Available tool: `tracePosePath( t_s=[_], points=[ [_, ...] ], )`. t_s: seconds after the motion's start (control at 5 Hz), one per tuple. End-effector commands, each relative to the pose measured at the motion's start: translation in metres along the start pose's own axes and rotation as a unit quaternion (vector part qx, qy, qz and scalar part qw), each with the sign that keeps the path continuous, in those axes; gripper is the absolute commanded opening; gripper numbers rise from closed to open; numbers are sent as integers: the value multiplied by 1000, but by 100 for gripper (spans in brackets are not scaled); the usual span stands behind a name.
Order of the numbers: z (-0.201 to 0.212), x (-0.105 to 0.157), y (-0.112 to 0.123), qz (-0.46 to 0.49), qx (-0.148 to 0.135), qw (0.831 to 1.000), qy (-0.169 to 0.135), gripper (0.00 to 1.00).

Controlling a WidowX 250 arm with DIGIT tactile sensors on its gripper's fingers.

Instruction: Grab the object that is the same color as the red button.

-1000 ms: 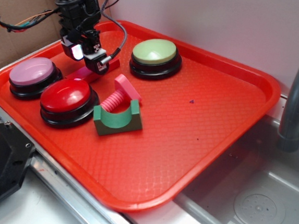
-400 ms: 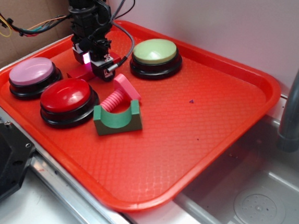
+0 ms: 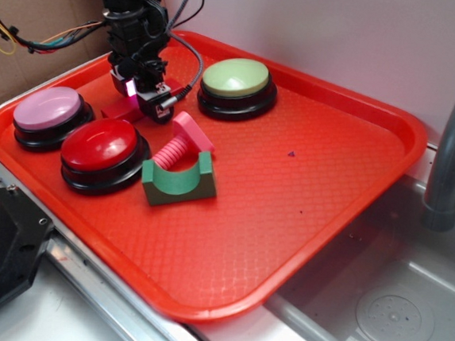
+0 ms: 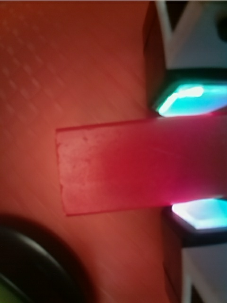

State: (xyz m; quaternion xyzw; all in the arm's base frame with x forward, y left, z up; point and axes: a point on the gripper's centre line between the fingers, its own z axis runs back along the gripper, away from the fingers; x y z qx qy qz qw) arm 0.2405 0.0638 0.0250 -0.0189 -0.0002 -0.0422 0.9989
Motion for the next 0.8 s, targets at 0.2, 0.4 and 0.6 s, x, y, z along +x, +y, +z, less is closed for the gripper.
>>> tracePosePath(
  t_s=[0.2, 0.4, 0.6],
  points=[
    [141, 6, -28, 1, 3, 997, -75, 0],
    [153, 9, -29, 8, -1, 998, -68, 0],
    [158, 11, -22, 21, -10, 998, -64, 0]
  ],
)
